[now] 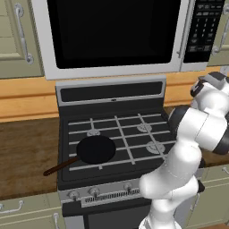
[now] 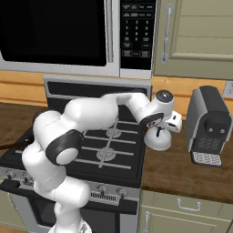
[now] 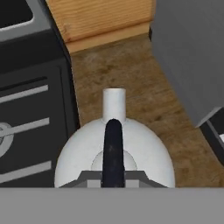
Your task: Pick the kettle from the counter and place it on a stove burner. Then turn the burner on.
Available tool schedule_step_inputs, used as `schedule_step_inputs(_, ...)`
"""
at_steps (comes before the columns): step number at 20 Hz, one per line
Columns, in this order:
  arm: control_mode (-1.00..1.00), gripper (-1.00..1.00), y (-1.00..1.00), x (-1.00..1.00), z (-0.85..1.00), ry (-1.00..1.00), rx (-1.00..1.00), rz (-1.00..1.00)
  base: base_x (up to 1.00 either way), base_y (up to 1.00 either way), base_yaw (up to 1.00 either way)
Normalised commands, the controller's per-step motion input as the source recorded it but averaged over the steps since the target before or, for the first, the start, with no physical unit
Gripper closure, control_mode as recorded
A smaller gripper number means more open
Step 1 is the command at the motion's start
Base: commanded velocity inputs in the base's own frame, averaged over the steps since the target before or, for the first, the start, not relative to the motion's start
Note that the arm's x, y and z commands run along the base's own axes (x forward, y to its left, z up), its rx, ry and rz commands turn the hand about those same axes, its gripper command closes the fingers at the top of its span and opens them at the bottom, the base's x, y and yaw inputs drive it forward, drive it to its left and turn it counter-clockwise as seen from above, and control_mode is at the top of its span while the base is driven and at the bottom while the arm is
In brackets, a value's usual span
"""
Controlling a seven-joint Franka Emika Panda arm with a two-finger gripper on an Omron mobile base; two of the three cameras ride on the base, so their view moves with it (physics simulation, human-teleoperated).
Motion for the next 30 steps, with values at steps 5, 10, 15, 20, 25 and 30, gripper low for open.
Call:
schedule_step_inputs(5, -1.0, 1.0, 1.0, 0.0, 0.33, -0.12, 0.0, -0.05, 0.0, 0.0, 0.0)
schedule_step_inputs(10, -1.0, 1.0, 0.96, -0.06, 0.07, 0.0, -0.08, -0.02, 0.0, 0.0, 0.0)
schedule_step_inputs(15, -1.0, 1.0, 0.92, -0.09, 0.03, 0.16, -0.05, 0.0, 0.0, 0.0, 0.0)
schedule_step_inputs(20, -1.0, 1.0, 0.66, -0.07, -0.09, 0.1, 0.0, 0.0, 0.0, 0.0, 0.0)
schedule_step_inputs(25, -1.0, 1.0, 0.26, 0.0, -0.35, 0.0, 0.0, 0.04, 0.0, 0.0, 0.0)
schedule_step_inputs(30, -1.0, 1.0, 0.13, 0.0, -0.38, 0.0, 0.0, 0.03, 0.0, 0.0, 0.0)
